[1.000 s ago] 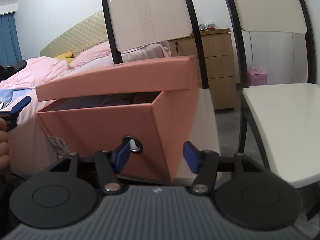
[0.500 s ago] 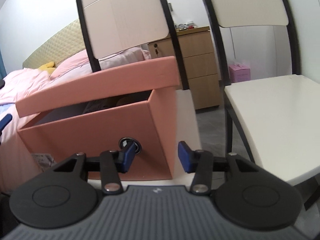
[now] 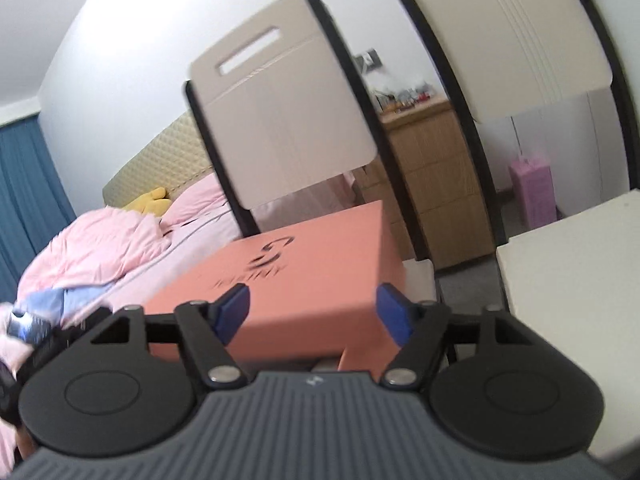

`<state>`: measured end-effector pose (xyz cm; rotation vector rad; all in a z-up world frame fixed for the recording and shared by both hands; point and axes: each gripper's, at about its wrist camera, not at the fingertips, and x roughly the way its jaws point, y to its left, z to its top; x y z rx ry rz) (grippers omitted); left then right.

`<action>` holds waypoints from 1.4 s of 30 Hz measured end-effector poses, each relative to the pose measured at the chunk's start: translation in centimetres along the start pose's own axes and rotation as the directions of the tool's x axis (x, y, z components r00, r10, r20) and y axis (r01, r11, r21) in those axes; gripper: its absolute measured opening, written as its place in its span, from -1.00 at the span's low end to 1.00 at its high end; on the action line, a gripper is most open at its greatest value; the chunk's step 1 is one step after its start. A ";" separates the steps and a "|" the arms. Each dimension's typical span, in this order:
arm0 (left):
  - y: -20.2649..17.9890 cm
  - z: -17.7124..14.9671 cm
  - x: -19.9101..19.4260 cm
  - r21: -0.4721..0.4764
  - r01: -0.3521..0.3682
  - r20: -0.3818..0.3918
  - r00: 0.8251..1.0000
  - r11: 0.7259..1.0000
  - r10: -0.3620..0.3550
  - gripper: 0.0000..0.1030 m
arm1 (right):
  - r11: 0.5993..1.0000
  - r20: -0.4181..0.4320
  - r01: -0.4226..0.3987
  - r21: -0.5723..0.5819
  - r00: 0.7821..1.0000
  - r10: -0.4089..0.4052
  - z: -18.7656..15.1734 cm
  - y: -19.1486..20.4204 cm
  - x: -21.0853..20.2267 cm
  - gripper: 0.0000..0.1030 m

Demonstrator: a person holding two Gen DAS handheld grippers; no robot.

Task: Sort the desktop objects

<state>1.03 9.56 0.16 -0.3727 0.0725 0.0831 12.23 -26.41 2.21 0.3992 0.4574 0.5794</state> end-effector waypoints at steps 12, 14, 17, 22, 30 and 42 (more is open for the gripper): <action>2.2 -1.3 2.4 -0.053 0.064 -0.063 0.996 0.997 -0.068 0.65 | 0.979 -0.046 -0.085 0.184 0.994 0.095 -1.0 -4.1 4.3 0.11; 2.6 -1.1 2.2 -0.073 0.069 -0.050 0.996 0.995 -0.073 0.60 | 0.973 -0.038 -0.103 0.207 0.993 0.113 -1.1 -4.5 4.3 0.03; 2.7 -1.0 1.7 -0.079 0.062 -0.043 0.997 0.995 -0.065 0.59 | 0.969 -0.039 -0.132 0.210 0.989 0.143 -1.2 -4.5 4.1 0.01; 2.3 -0.9 0.0 -0.079 0.030 -0.039 0.999 0.996 -0.033 0.59 | 0.969 -0.040 -0.151 0.193 0.986 0.162 -1.3 -3.8 2.9 0.01; 1.1 -1.2 -1.2 0.010 -0.062 -0.054 0.997 0.998 0.063 0.58 | 0.972 -0.067 -0.176 0.154 0.980 0.188 -1.8 -2.9 1.9 0.01; -0.7 -2.4 -1.0 0.148 -0.095 -0.116 0.987 0.984 0.112 0.60 | 0.981 -0.119 -0.129 0.142 0.982 0.146 -2.8 -3.3 2.1 0.01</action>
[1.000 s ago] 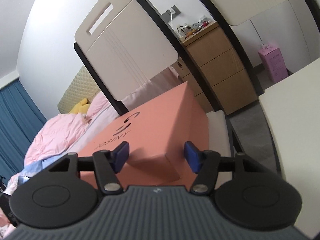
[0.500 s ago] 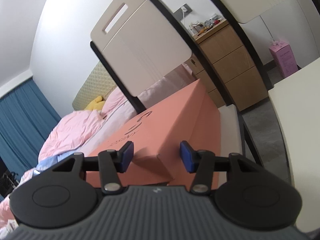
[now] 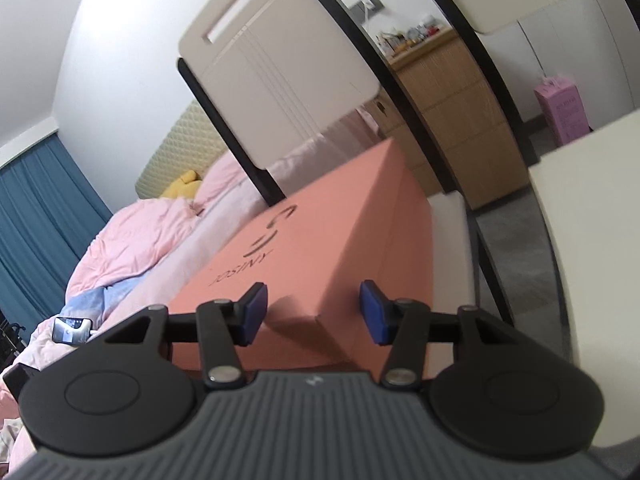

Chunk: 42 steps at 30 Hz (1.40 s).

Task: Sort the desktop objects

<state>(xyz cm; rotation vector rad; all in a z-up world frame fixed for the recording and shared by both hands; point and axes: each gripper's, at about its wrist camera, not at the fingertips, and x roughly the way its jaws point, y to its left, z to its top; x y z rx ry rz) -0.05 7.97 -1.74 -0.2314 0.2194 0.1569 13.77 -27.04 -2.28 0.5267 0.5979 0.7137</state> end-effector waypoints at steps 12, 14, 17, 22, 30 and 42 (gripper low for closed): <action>-0.6 0.7 3.6 0.039 -0.033 -0.088 0.995 0.999 0.036 0.62 | 0.998 -0.014 0.057 -0.026 0.998 -0.058 -1.0 0.0 -0.1 0.01; -0.6 1.0 4.4 0.042 -0.035 -0.095 0.995 0.998 0.039 0.62 | 0.997 -0.006 0.069 -0.031 0.998 -0.070 -1.1 0.2 0.1 0.01; -0.7 1.0 5.6 0.047 -0.035 -0.092 0.995 0.998 0.039 0.63 | 0.995 0.010 0.090 -0.035 0.996 -0.090 -1.0 0.2 0.6 0.01; -0.8 0.8 6.4 0.057 -0.040 -0.062 0.997 0.998 0.044 0.62 | 0.991 0.032 0.118 -0.063 0.993 -0.116 -0.7 0.3 1.4 0.01; -2.4 1.5 3.6 0.140 -0.056 -0.029 0.998 0.989 0.061 0.63 | 0.976 0.076 0.162 -0.149 0.986 -0.152 -0.7 1.4 0.9 -0.07; -4.5 2.2 -3.9 0.161 -0.029 0.041 0.999 0.986 0.023 0.92 | 0.916 0.255 0.224 -0.333 0.957 -0.141 -3.2 6.7 -3.8 -0.04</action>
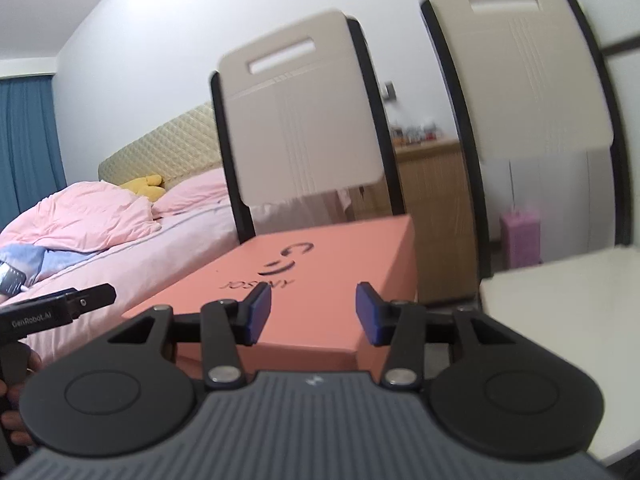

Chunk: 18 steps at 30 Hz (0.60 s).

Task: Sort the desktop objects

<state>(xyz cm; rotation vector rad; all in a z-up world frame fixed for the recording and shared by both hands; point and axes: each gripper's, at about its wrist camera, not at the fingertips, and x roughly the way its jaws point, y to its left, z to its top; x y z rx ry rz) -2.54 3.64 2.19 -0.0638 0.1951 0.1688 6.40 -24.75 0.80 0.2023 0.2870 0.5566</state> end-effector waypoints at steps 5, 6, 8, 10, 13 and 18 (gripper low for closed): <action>0.1 -0.6 -1.5 0.010 0.005 0.059 0.998 1.000 -0.006 1.00 | 1.000 0.039 -0.013 -0.023 0.999 0.014 -1.1 2.0 -2.0 -0.04; 0.1 -0.7 -1.6 0.013 0.008 0.066 0.998 1.000 -0.009 1.00 | 1.000 0.044 -0.014 -0.027 0.999 0.015 -1.4 2.3 -2.3 -0.04; 0.1 -1.0 -1.8 0.024 0.006 0.078 0.997 1.000 -0.008 1.00 | 0.999 0.056 0.002 -0.035 0.998 0.000 -2.0 2.9 -2.7 -0.01; 0.1 -1.3 -1.8 0.028 -0.007 0.082 0.997 1.000 0.004 1.00 | 0.999 0.068 0.024 -0.040 0.997 -0.021 -2.5 3.3 -3.1 0.04; 0.1 -1.7 -1.8 0.029 -0.036 0.090 0.995 0.999 0.033 1.00 | 0.997 0.092 0.062 -0.051 0.994 -0.057 -3.1 3.7 -3.5 0.31; 0.2 -2.3 -1.6 0.014 -0.040 0.098 0.994 0.999 0.038 1.00 | 0.992 0.116 0.099 -0.075 0.989 -0.090 -3.4 4.0 -3.6 0.69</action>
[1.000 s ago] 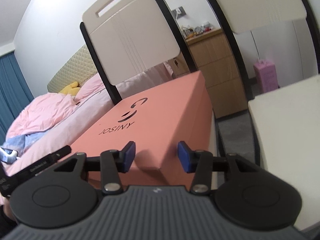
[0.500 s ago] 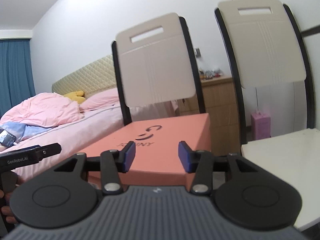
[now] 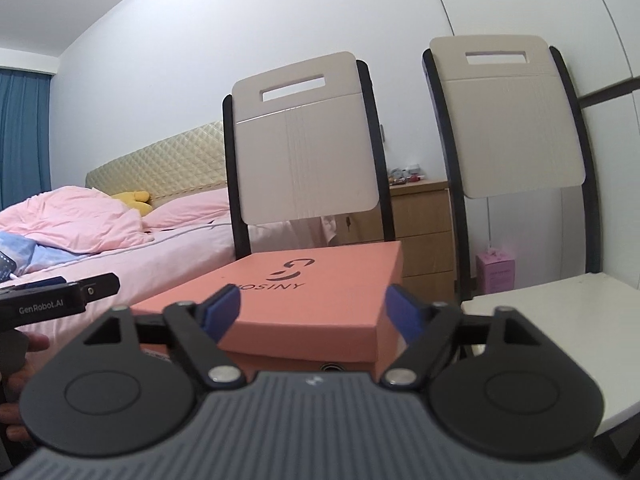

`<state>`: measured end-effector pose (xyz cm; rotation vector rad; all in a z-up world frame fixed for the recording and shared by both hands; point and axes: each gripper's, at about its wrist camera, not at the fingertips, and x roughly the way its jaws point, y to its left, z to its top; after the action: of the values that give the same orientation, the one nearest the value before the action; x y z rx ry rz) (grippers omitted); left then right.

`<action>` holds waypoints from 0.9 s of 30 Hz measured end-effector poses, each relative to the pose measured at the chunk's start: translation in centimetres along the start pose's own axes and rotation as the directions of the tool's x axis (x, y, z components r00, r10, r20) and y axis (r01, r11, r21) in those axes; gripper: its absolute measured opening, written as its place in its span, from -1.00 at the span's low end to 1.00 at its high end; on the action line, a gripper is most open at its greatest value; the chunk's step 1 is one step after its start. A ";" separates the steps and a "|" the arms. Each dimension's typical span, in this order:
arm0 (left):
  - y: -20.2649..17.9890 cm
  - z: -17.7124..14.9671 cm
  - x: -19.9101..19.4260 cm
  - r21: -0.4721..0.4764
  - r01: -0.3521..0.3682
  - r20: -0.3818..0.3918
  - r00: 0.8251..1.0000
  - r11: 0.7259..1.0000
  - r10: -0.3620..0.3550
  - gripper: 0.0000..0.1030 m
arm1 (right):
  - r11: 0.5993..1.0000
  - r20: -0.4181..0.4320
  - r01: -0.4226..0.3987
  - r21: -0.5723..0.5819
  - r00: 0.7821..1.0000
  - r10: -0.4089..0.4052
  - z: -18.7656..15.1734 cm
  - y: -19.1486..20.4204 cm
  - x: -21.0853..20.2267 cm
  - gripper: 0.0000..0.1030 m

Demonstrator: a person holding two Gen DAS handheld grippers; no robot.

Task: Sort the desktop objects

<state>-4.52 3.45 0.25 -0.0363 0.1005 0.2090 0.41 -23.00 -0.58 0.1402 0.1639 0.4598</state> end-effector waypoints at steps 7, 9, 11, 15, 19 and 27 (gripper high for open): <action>-0.2 -1.2 1.0 0.037 -0.012 -0.029 1.000 0.999 0.013 1.00 | 1.000 -0.007 0.007 -0.005 1.000 -0.007 -0.2 -0.1 0.1 0.91; 0.1 -1.3 1.2 0.024 -0.021 -0.031 0.999 0.999 0.022 1.00 | 1.000 -0.015 0.020 -0.008 1.000 -0.020 -0.3 0.0 0.2 0.99; 0.4 -1.4 1.3 0.013 -0.033 -0.033 0.999 0.999 0.034 1.00 | 1.000 -0.020 0.029 -0.009 0.999 -0.029 -0.4 0.0 0.3 1.00; 0.4 -1.5 1.3 0.013 -0.037 -0.029 0.999 0.999 0.037 1.00 | 0.999 -0.025 0.033 -0.009 0.999 -0.033 -0.5 -0.1 0.4 1.00; 0.0 -1.6 1.3 0.033 -0.042 -0.024 0.999 0.999 0.043 1.00 | 0.999 -0.030 0.040 -0.001 0.999 -0.040 -0.6 -0.2 0.6 1.00; -0.3 -1.7 1.2 0.043 -0.041 -0.012 0.999 0.998 0.042 1.00 | 0.998 -0.040 0.065 -0.008 0.997 -0.065 -0.7 -0.3 0.8 1.00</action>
<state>-3.46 3.35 -1.53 0.0068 0.1191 0.2482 1.10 -22.81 -1.39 0.1189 0.2059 0.3983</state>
